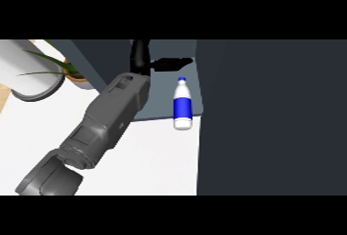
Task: Pick up the bottled water, place it into the cabinet and close the cabinet
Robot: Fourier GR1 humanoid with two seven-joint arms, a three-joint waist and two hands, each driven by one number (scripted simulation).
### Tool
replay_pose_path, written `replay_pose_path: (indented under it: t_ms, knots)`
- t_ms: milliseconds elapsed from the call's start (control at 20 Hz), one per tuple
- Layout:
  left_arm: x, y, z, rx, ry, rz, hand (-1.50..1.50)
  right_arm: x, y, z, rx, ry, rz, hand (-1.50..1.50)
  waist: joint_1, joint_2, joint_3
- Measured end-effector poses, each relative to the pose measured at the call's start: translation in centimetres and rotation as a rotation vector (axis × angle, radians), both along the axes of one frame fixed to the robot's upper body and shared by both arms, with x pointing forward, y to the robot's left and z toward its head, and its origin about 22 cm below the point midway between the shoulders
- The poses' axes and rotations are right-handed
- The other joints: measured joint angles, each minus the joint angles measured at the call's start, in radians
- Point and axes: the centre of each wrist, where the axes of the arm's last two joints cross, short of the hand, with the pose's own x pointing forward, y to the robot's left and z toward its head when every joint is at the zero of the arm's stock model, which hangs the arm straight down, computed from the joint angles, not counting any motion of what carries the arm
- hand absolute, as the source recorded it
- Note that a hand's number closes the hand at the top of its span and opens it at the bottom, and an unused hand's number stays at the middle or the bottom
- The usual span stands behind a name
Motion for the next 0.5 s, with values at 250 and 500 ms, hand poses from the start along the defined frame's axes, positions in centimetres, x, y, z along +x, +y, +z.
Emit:
replay_pose_path:
  t_ms: [250,500]
  knots:
    - [-0.2,-0.6,-0.1,-0.074,-0.031,-0.083,-1.5,-0.1,-0.2,0.0,-0.005,0.012,-0.002,-1.5,0.024,-0.01,0.001]
    - [-0.8,-0.9,-1.1,-0.107,-0.033,-0.118,-1.5,-0.2,0.1,-0.1,0.011,0.024,-0.01,-1.5,0.042,-0.02,0.001]
